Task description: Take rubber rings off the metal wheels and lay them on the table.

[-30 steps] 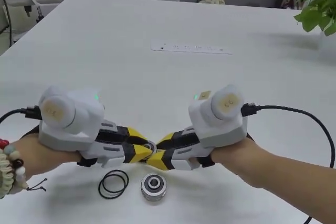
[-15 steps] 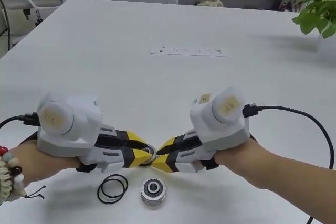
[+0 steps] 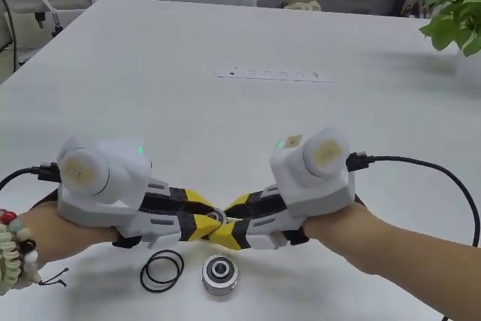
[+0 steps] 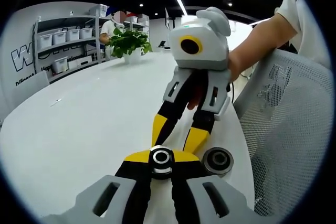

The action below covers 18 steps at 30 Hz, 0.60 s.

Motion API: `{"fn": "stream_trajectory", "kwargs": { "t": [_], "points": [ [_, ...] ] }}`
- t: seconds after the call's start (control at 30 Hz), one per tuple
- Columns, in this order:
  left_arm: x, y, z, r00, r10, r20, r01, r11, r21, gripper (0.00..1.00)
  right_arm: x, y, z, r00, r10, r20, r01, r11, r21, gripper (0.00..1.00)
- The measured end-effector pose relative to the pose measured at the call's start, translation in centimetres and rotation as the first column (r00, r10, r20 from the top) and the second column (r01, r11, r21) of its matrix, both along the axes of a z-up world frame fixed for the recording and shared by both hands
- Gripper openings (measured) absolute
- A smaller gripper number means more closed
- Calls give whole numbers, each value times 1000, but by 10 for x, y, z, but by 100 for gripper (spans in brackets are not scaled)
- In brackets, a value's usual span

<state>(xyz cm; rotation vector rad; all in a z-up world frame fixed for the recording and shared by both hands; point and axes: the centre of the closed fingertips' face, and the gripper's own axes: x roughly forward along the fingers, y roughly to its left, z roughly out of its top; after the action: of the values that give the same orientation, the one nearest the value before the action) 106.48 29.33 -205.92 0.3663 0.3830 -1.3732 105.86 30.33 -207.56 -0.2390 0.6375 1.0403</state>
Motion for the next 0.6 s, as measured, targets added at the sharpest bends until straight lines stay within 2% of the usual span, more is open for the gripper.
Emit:
{"fn": "stream_trajectory", "kwargs": {
  "t": [0.3,0.5,0.57,0.6],
  "points": [
    [-4,-2,0,1000,-22,5,22,1000,-3,8,-5,-3,0,999,27,-31,-27,1000,9,20],
    [-5,-2,0,1000,-25,3,25,1000,-4,8,-7,-4,0,998,51,-23,-51,999,-3,19],
    [-5,-2,0,1000,-25,2,25,1000,-4,8,-8,-8,-3,997,72,-19,-72,997,-33,15],
    [-5,-1,0,1000,-25,3,25,1000,-4,8,-8,-8,-2,997,70,-16,-71,997,-29,13]
  ]
}}
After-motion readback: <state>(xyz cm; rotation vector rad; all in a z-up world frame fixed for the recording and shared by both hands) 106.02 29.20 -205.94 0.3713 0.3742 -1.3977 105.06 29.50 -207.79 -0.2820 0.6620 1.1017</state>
